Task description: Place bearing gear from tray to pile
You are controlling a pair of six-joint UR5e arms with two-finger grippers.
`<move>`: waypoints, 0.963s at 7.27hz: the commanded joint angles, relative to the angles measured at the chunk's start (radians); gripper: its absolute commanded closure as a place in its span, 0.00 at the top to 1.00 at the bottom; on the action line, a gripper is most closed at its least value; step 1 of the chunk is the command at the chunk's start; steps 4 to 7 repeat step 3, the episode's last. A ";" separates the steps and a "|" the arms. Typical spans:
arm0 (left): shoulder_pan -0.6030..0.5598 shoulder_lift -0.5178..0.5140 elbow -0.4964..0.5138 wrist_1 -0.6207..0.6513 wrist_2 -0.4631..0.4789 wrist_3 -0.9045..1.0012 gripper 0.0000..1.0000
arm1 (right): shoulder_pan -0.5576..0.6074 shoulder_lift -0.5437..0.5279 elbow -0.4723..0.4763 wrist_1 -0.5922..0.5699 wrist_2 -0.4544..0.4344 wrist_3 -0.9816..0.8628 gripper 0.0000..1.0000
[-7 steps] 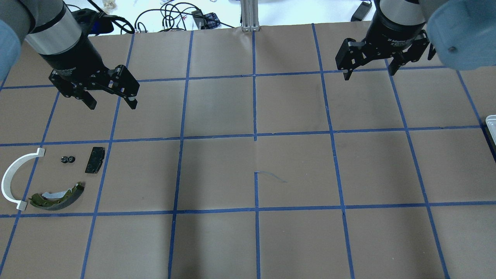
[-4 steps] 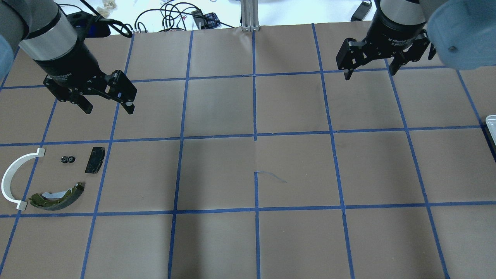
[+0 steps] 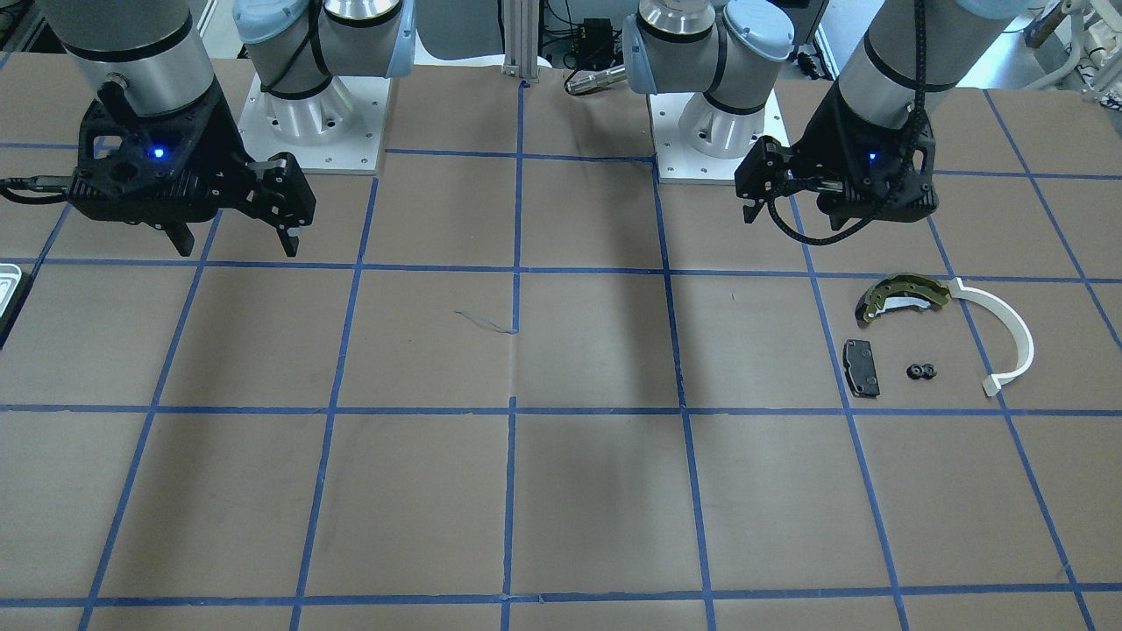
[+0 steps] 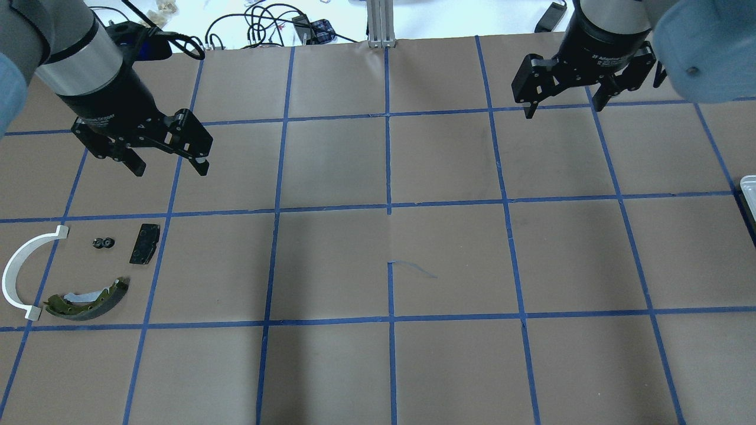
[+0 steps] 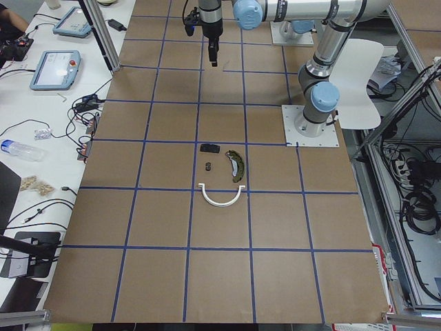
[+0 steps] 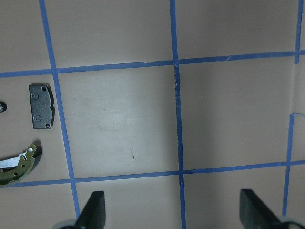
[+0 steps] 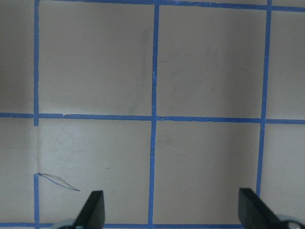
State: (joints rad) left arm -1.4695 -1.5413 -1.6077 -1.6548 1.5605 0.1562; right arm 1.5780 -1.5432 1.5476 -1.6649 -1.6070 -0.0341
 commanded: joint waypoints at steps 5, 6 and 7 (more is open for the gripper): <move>0.000 0.001 0.000 -0.002 0.012 0.000 1.00 | 0.000 0.002 0.005 -0.026 -0.001 0.000 1.00; 0.000 0.001 0.000 -0.002 0.012 0.000 1.00 | 0.000 0.002 0.005 -0.026 -0.001 0.000 1.00; 0.000 0.001 0.000 -0.002 0.012 0.000 1.00 | 0.000 0.002 0.005 -0.026 -0.001 0.000 1.00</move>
